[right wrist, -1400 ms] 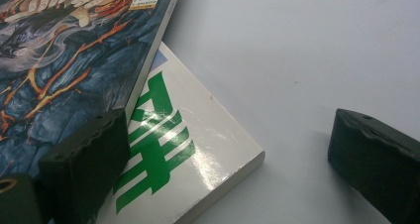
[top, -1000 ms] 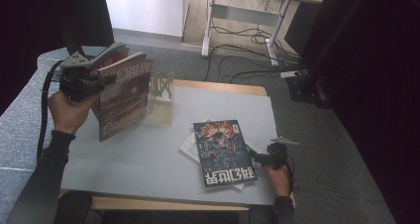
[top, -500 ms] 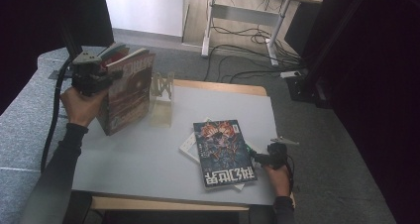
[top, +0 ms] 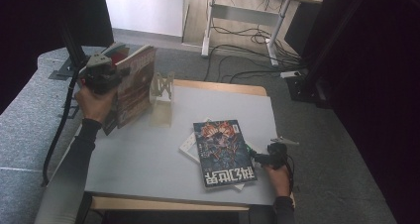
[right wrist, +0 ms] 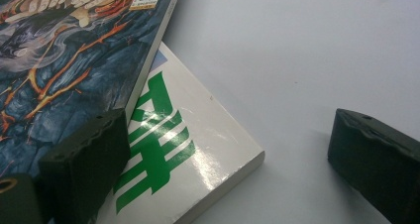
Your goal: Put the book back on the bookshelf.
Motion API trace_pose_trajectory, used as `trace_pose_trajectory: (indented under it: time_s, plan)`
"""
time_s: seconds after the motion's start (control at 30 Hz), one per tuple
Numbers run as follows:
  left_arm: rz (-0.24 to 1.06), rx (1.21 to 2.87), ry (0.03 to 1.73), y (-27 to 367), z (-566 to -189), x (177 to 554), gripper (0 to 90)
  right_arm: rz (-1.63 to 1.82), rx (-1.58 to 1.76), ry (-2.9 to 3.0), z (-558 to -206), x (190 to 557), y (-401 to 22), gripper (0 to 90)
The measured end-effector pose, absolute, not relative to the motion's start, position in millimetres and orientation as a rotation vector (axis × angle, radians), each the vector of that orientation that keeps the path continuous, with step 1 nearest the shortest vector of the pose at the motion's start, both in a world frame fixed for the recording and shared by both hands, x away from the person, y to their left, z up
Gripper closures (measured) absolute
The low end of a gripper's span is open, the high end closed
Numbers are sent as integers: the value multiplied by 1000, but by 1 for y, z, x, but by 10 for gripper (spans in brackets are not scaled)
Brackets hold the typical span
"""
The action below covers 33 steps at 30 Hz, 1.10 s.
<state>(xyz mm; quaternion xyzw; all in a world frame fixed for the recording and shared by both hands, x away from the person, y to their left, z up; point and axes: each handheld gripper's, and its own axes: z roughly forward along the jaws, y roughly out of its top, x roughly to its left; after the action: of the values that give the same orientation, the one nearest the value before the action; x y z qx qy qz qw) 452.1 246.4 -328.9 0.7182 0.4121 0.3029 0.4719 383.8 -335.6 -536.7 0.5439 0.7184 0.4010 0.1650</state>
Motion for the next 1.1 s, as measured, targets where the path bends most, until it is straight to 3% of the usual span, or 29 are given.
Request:
trace_pose_trajectory:
  time_s: [0.7, 1.1]
  plan:
    - [702, 1882, 1034, 262, -338, 431, 816, 1143, 1551, 2045, -537, 384, -335, 25]
    - [671, 1942, 1060, 263, -344, 436, 750, 1143, 1550, 2046, -537, 384, -335, 25]
